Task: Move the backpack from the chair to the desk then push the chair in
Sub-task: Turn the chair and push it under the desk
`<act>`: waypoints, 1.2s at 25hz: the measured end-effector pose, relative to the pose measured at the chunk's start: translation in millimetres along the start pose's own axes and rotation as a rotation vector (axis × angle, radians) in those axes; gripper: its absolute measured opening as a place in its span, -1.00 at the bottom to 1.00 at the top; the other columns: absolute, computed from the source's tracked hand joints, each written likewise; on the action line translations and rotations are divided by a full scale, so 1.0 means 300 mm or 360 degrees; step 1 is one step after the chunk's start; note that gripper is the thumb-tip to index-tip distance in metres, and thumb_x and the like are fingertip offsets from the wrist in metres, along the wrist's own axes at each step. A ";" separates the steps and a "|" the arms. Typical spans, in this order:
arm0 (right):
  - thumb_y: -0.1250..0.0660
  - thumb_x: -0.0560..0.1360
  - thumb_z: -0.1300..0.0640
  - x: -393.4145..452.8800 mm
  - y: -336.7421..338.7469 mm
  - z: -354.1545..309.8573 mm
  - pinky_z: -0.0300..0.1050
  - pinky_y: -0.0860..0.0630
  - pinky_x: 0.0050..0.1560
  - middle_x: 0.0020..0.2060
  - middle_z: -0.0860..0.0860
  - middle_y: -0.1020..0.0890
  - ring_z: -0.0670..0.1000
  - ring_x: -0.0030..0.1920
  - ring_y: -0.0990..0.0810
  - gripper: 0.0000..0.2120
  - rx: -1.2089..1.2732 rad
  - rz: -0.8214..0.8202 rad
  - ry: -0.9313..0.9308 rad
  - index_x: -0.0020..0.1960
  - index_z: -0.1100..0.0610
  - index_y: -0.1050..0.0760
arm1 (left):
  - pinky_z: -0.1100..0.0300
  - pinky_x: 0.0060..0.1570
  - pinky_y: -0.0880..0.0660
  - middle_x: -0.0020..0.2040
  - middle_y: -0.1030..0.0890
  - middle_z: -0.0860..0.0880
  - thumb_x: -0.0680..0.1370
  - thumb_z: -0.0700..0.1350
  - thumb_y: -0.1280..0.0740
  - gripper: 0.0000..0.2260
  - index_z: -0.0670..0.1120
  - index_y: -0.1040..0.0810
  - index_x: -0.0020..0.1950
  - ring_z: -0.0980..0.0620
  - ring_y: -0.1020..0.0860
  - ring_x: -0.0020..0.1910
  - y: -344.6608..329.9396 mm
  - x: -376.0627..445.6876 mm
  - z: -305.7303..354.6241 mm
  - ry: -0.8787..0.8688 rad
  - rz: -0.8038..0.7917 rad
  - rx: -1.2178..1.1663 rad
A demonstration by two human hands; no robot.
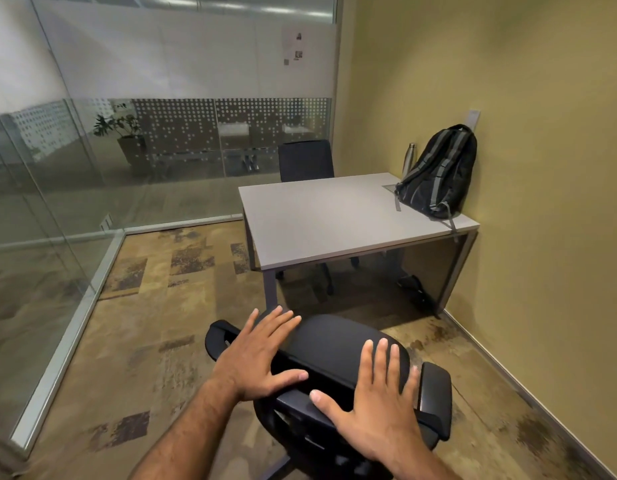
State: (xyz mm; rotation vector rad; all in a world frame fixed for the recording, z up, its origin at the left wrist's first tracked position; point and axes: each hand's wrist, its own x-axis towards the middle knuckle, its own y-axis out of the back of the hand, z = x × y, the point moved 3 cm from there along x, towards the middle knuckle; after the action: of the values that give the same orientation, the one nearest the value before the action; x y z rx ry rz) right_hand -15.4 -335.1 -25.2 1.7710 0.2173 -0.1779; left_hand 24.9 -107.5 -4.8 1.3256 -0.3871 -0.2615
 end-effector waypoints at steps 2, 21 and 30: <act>0.41 0.09 -0.78 0.032 0.010 0.022 0.36 0.57 0.42 0.42 0.11 0.60 0.15 0.44 0.65 0.27 0.0018 0.0020 -0.0018 0.44 0.10 0.63 | 0.00 0.60 0.35 0.70 0.00 0.10 0.43 0.62 0.03 -0.03 0.08 0.04 0.68 0.17 0.19 0.65 -0.006 0.054 0.005 0.0001 -0.0074 -0.0002; 0.19 0.16 -0.80 0.480 0.273 0.669 0.24 0.41 0.57 0.63 0.06 0.34 0.06 0.60 0.45 0.32 -0.0020 0.0286 0.0202 0.62 0.03 0.40 | -0.14 0.60 0.32 0.71 0.14 0.01 0.27 0.72 0.25 0.13 0.07 0.18 0.68 0.04 0.24 0.66 -0.205 0.640 0.402 0.0363 -0.0187 0.0047; 0.16 0.19 -0.79 0.789 0.459 1.083 0.23 0.41 0.58 0.65 0.04 0.29 0.02 0.60 0.44 0.30 -0.0071 0.0231 0.0497 0.64 0.02 0.33 | -0.17 0.58 0.34 0.71 0.11 -0.04 0.29 0.71 0.29 0.14 0.02 0.18 0.68 -0.02 0.25 0.66 -0.319 0.972 0.716 0.0721 -0.0032 0.0086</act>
State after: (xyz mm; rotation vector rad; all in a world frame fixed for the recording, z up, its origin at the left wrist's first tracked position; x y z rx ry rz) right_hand 247.2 -669.2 -18.5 1.7566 0.3132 0.2083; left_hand 203.0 -436.7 -19.9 1.3969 0.0017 0.0369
